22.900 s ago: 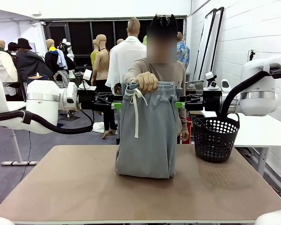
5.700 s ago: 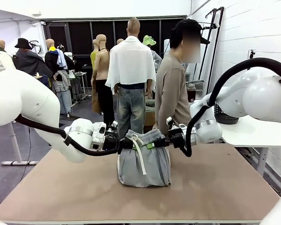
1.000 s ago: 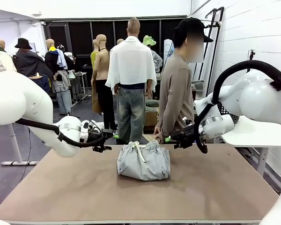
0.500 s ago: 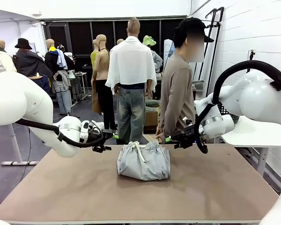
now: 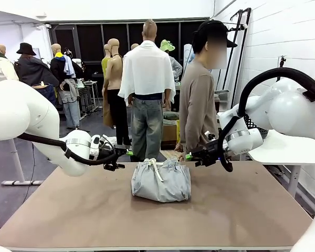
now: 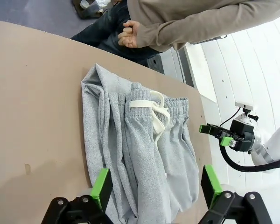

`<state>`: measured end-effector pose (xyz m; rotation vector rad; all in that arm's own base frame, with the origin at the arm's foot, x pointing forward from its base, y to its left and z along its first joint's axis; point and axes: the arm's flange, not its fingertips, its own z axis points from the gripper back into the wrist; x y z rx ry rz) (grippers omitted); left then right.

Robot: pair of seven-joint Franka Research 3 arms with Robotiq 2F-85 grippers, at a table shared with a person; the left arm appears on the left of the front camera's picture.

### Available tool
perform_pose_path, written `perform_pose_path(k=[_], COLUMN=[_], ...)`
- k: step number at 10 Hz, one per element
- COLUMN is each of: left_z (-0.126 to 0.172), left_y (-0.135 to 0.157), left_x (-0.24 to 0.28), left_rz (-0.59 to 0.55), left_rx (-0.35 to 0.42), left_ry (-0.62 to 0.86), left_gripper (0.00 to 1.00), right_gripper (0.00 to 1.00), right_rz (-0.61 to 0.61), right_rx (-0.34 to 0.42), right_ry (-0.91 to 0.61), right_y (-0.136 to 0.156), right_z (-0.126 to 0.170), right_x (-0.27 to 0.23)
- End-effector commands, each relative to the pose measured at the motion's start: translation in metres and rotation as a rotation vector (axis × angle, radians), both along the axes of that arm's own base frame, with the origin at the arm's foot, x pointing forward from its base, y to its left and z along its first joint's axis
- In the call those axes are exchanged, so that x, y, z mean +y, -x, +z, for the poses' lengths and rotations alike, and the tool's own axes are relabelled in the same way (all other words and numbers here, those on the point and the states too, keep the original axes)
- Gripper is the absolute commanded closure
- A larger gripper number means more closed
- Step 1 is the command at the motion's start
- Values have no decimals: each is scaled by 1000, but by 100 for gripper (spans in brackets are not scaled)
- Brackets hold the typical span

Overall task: Fold the training pants.
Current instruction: Fold the Training pants in half.

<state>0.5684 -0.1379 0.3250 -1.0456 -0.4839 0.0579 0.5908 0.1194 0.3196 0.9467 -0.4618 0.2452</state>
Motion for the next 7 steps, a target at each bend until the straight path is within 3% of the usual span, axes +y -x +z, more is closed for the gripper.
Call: perform_pose_path(k=[1,7], left_z=[1,1], left_y=[1,1], left_x=[1,1], left_rz=[11,11], left_rx=[-10,-10], left_ry=[9,9], left_gripper=[0,0], right_gripper=[0,0], right_rz=[-1,-1], right_rx=[2,2], right_ry=[2,2], right_y=[0,0], right_z=[0,0], right_x=[1,1])
